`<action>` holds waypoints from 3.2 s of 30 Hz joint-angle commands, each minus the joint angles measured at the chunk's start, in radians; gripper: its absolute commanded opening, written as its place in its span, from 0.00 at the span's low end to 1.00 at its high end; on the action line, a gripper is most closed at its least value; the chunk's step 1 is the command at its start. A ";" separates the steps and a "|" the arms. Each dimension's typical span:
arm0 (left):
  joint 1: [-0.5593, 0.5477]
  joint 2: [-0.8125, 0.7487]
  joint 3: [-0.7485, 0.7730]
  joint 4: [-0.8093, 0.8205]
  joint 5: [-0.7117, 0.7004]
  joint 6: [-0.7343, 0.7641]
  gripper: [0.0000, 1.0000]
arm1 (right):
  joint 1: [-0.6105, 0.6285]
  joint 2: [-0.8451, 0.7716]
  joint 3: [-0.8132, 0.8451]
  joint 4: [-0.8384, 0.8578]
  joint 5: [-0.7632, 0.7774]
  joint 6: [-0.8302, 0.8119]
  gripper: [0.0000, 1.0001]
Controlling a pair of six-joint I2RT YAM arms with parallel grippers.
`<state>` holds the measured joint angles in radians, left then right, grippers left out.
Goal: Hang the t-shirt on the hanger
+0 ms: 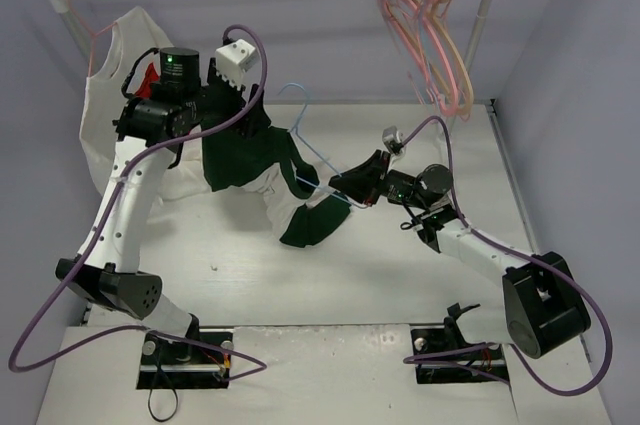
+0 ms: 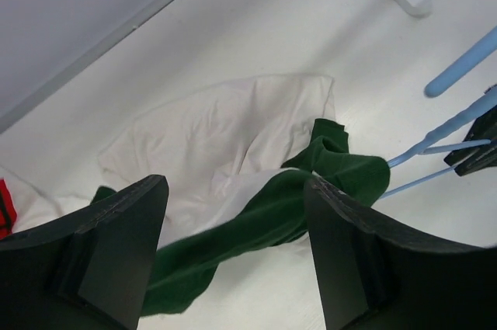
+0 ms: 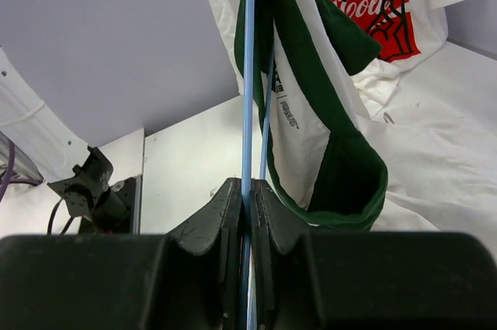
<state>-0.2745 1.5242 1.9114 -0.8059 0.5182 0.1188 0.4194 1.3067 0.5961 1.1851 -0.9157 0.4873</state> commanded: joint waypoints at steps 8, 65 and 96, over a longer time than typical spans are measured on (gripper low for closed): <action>0.011 0.033 0.029 -0.099 0.328 0.185 0.71 | -0.024 -0.034 0.134 0.057 -0.072 -0.076 0.00; 0.143 -0.093 -0.345 0.194 0.681 -0.038 0.39 | -0.062 0.115 0.289 -0.030 -0.183 -0.018 0.00; 0.035 -0.326 -0.515 0.152 0.158 -0.053 0.00 | -0.010 0.003 0.478 -0.976 0.420 -0.139 0.35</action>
<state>-0.2226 1.2575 1.4048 -0.6674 0.7750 0.0540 0.3733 1.2934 1.0412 0.2783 -0.5407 0.3046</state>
